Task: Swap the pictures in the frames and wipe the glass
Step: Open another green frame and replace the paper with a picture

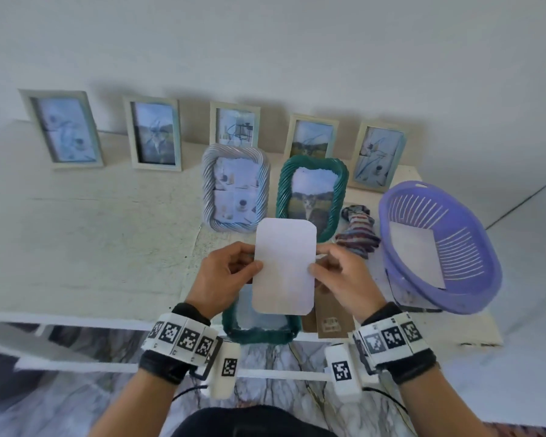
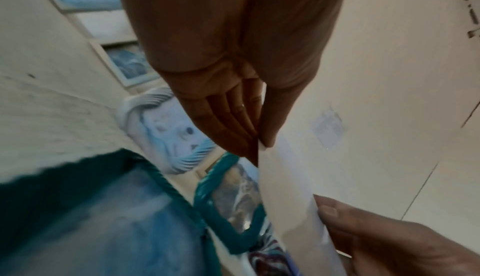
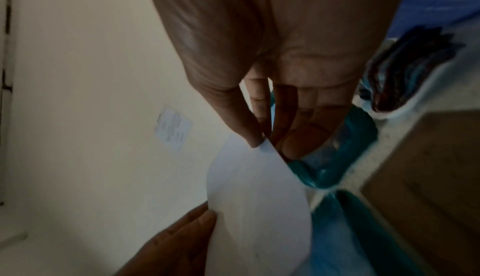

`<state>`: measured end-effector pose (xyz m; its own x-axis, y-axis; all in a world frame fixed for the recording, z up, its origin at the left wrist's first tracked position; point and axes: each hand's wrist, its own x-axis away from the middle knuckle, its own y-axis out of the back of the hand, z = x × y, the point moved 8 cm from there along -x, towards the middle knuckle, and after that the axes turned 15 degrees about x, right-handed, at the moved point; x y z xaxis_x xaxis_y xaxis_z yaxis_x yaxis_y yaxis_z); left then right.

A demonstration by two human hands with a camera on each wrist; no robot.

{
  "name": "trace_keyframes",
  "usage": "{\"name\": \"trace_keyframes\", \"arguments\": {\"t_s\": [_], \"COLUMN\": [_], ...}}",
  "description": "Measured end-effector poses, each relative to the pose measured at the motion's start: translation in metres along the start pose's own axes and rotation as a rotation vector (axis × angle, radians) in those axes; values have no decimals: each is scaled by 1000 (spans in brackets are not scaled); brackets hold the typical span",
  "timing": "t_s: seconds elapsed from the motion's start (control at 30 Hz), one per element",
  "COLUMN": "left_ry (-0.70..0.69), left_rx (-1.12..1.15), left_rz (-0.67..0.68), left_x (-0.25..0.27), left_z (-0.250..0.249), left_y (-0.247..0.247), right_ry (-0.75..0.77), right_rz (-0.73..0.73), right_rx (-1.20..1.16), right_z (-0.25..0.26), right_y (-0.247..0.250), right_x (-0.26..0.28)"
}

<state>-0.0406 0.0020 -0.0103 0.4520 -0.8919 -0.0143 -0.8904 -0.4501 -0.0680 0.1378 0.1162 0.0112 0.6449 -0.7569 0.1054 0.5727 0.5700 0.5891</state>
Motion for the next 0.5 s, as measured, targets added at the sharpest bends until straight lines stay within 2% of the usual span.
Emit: {"name": "trace_keyframes", "arguments": {"t_s": [0.13, 0.23, 0.5], "left_ry": [44, 51, -70], "left_rx": [-223, -306, -508], "left_rz": [-42, -56, -7], "left_x": [13, 17, 18], "left_z": [23, 34, 39], "left_y": [25, 34, 26], "right_ry": [9, 4, -28], "right_rz": [-33, -51, -69], "right_rx": [147, 233, 452], "right_z": [-11, -16, -24], "right_y": [-32, -46, -52], "right_x": [2, 3, 1]}}
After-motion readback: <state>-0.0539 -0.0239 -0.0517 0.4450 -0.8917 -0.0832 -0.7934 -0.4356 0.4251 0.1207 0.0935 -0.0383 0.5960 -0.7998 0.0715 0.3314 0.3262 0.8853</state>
